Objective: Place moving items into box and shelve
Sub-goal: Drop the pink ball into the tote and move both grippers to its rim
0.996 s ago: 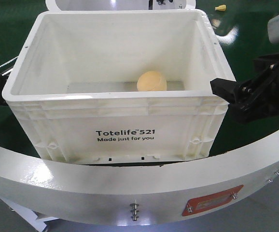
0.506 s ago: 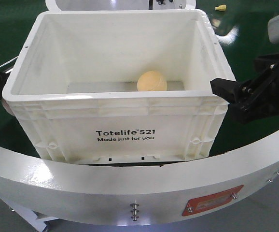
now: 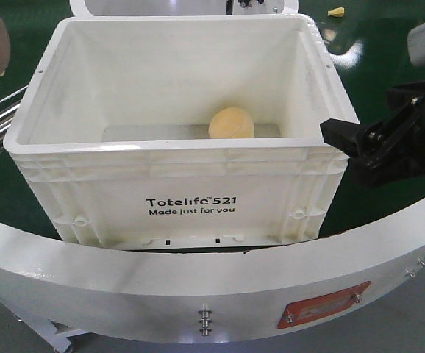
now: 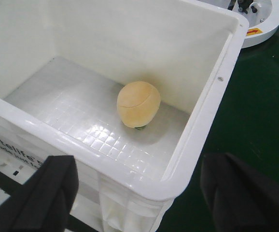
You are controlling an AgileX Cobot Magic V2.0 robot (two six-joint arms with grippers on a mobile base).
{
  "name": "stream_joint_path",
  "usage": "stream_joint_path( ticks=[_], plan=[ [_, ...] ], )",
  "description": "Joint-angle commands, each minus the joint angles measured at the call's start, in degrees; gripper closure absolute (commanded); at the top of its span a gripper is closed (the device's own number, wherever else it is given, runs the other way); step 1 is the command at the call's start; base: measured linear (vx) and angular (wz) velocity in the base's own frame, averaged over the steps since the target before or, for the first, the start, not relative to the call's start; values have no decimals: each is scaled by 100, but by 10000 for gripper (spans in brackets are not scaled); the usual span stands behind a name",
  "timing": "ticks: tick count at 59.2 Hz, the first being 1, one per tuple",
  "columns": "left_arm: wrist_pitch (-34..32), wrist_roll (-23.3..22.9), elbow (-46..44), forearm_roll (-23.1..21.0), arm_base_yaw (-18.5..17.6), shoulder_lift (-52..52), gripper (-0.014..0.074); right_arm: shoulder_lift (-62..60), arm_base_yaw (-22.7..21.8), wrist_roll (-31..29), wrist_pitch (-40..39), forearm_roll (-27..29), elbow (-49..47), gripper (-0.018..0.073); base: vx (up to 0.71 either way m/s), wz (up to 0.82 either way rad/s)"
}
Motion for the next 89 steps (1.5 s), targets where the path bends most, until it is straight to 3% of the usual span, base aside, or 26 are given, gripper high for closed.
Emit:
stream_joint_path(
  ticks=[1, 8, 16, 21, 27, 37, 52, 59, 63, 67, 75, 81, 85, 89],
  plan=[
    [-255, 440, -204, -660, -307, -319, 302, -39, -2, -2, -447, -70, -175, -5, 0, 0],
    [-170, 1208, -185, -1339, -821, -319, 302, -39, -2, -2, -447, -70, -175, -5, 0, 0],
    [-176, 1707, -177, -1450, -1352, -284, 289, -39, -2, -2, -447, -70, -175, -5, 0, 0],
    [-156, 1782, -177, -1450, -1621, -213, 223, -39, -2, -2, -442, -70, -175, -5, 0, 0],
    [-210, 1782, -177, -1443, -1870, -89, 84, -39, -2, -2, -437, -70, -175, -5, 0, 0],
    [-229, 1774, -177, -1449, -1933, 15, -46, -39, -2, -28, -424, -89, -175, -5, 0, 0],
    [-152, 1774, -177, -1449, -1933, 15, -27, -39, -2, 1, -480, -84, -175, -5, 0, 0],
    [86, 1696, -228, -1384, -1933, -2, -9, 44, -58, 642, -536, -247, -243, -5, 0, 0],
    [269, 1298, -389, -1075, -1939, -2, -6, 232, -254, 1131, -296, -544, -452, -5, 0, 0],
    [483, 658, -645, -324, -2015, -2, 1, 479, -503, 1400, 25, -691, -772, -5, 0, 0],
    [944, -1098, -1142, 1734, -2371, 15, 2, 1084, -820, 1388, 555, -654, -1444, -5, 0, 0],
    [1188, -2305, -1274, 2967, -2561, 15, 2, 1575, -921, 1362, 881, -638, -1950, -5, 0, 0],
    [1289, -2811, -1274, 3440, -2595, 15, 2, 1952, -921, 1362, 1145, -638, -2329, -5, 0, 0],
    [1373, -3029, -1269, 3684, -2595, 58, 2, 2300, -921, 1362, 1389, -638, -2686, -5, 0, 0]
  ],
)
